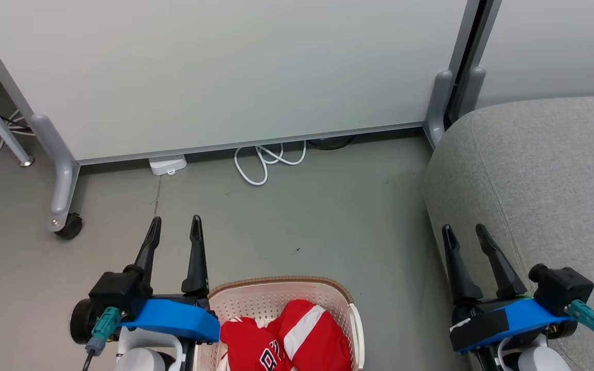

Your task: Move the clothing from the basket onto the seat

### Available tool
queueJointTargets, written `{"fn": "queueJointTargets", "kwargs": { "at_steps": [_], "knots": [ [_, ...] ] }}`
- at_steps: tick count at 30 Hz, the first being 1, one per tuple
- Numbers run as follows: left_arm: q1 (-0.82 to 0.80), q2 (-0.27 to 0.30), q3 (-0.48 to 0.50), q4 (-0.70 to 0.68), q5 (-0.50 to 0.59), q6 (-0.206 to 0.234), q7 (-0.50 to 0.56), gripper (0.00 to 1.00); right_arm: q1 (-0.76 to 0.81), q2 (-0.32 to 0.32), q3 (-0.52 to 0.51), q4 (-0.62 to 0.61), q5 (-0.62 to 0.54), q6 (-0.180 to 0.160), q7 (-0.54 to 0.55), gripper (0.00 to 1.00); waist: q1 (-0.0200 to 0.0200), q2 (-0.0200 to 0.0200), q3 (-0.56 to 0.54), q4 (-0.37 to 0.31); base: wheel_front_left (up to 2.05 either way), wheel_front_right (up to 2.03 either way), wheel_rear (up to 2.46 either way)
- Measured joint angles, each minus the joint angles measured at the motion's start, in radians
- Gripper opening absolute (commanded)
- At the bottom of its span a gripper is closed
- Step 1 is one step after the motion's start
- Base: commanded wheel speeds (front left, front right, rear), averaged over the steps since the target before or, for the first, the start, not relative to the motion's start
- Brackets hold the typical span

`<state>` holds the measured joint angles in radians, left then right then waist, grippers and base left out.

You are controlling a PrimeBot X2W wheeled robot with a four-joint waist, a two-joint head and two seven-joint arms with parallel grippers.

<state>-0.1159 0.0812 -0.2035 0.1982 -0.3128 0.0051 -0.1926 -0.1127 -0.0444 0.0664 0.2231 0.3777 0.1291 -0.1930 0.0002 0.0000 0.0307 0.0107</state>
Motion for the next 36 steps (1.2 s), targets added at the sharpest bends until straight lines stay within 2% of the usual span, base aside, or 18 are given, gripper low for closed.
{"fn": "queueJointTargets", "kwargs": {
  "at_steps": [36],
  "knots": [
    [-0.014, -0.012, -0.037, 0.005, 0.281, 0.002, -0.069, 1.0, -0.018, -0.003, 0.042, 0.011, -0.281, 0.0, -0.068, 1.0, -0.0002, 0.0, 0.009, 0.011, 0.0, 0.0, 0.0]
  ]
}}
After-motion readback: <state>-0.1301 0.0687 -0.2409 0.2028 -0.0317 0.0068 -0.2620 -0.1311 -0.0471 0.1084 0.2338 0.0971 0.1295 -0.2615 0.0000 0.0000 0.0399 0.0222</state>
